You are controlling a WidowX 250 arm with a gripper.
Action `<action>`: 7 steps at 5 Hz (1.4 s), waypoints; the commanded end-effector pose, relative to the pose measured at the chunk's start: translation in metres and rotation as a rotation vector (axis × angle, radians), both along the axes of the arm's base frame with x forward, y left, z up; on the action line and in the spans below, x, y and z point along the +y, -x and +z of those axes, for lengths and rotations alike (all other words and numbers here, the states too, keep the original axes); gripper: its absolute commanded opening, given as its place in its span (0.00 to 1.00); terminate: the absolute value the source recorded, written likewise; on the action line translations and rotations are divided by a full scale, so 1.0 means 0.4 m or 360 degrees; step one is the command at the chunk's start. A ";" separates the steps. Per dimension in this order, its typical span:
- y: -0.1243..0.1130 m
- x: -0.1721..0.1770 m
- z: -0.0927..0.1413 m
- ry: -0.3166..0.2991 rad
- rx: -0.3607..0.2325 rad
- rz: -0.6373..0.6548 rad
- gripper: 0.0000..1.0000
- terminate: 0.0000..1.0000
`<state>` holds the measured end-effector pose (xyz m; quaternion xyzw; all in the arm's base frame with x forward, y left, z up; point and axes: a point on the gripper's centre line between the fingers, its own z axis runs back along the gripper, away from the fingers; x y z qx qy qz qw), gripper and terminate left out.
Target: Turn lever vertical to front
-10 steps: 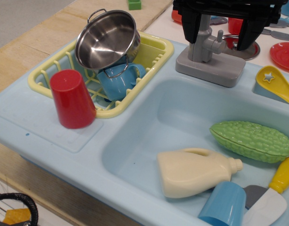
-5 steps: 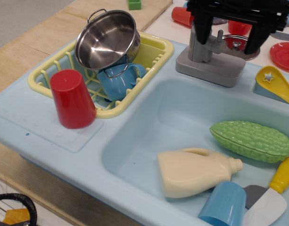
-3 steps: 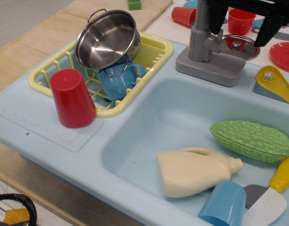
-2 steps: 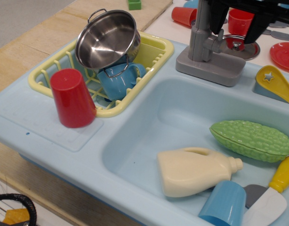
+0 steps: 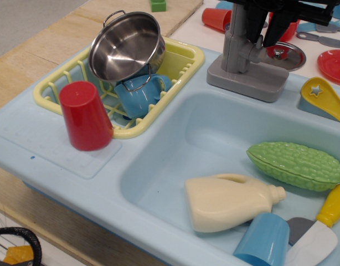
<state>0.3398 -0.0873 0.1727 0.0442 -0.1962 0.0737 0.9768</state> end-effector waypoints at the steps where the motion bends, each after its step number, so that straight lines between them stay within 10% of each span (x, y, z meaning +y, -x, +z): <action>1: 0.033 0.008 0.002 0.0068 -0.0043 0.0098 0.00 0.00; 7: 0.130 0.047 -0.090 0.0278 0.0102 0.0358 0.00 0.00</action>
